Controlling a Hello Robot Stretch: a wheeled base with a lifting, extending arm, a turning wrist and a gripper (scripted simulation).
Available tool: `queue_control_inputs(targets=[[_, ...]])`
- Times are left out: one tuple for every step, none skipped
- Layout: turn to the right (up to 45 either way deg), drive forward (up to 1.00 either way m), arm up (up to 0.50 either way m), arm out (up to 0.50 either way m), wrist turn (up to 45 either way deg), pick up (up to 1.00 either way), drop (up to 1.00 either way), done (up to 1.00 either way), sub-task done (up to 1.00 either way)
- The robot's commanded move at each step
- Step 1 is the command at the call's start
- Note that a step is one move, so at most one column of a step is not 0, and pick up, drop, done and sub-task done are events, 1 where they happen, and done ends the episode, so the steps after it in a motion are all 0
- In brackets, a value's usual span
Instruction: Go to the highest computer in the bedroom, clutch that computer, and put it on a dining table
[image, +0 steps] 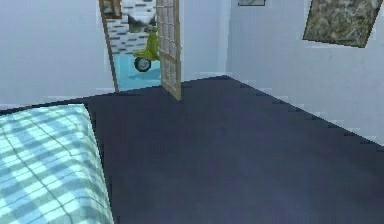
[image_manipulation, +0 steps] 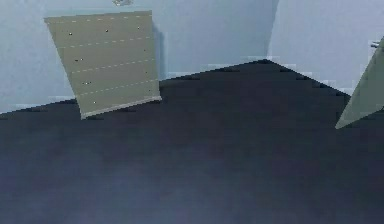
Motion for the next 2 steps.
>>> queue_control_inputs(targets=[[-3.0,0.00,0.00,0.00,0.0,0.00,0.00,0.00,0.00],[0.0,0.55,0.00,0.00,0.0,0.00,0.00,0.00,0.00]])
